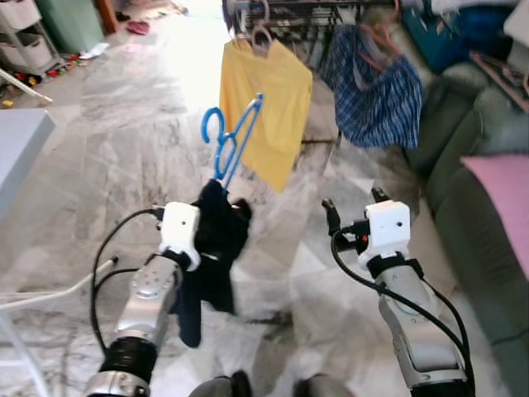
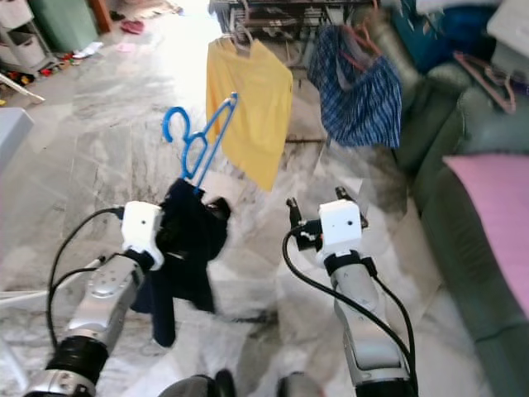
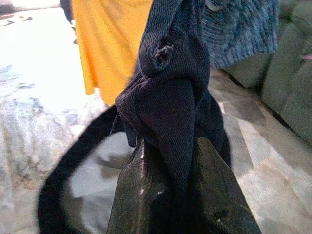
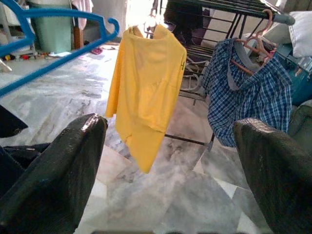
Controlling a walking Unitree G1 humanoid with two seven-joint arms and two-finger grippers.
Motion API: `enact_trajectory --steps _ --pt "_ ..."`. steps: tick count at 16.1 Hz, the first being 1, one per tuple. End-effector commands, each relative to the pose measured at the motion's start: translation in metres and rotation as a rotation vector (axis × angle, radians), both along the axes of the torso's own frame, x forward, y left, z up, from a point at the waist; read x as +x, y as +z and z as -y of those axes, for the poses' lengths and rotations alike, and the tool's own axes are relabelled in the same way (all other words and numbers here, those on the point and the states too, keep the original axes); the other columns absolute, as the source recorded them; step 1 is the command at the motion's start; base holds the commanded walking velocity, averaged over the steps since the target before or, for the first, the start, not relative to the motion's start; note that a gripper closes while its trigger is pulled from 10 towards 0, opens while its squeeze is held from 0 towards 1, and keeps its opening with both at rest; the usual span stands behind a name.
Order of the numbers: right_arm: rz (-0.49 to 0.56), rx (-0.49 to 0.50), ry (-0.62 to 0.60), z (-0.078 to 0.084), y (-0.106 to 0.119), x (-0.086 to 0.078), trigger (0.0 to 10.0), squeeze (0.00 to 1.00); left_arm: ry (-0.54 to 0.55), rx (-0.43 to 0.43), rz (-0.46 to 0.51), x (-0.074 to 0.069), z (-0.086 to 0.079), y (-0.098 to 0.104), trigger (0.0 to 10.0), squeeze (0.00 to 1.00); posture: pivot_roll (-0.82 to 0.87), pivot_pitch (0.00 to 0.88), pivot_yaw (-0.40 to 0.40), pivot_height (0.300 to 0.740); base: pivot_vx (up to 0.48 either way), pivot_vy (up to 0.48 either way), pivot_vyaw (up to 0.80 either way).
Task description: Hang hanger
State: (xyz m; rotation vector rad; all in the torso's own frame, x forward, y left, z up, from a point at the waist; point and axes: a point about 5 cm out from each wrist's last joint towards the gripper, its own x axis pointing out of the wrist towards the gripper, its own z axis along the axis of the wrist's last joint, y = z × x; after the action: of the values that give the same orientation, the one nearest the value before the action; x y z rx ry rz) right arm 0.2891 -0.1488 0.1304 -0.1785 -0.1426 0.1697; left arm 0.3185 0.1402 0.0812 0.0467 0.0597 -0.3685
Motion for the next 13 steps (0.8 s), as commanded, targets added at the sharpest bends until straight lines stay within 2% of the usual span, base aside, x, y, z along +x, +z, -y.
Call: enact_trajectory --steps 1,4,13 --pt "-0.017 0.005 -0.012 0.001 -0.003 -0.003 10.0 0.00 -0.011 0.010 0.030 0.000 -0.002 0.006 10.0 0.00 -0.11 0.179 0.056 0.740 0.000 0.480 0.00" --pt "-0.020 0.001 -0.009 0.001 -0.004 -0.003 10.0 0.00 -0.014 0.005 0.032 -0.002 -0.001 0.005 10.0 0.00 -0.11 0.186 0.054 0.740 0.000 0.445 0.00" --pt "-0.030 -0.006 -0.008 0.002 -0.005 -0.005 10.0 0.00 -0.070 0.013 0.040 -0.011 0.009 0.003 10.0 0.00 -0.11 0.198 0.051 0.740 0.000 0.000 0.00"
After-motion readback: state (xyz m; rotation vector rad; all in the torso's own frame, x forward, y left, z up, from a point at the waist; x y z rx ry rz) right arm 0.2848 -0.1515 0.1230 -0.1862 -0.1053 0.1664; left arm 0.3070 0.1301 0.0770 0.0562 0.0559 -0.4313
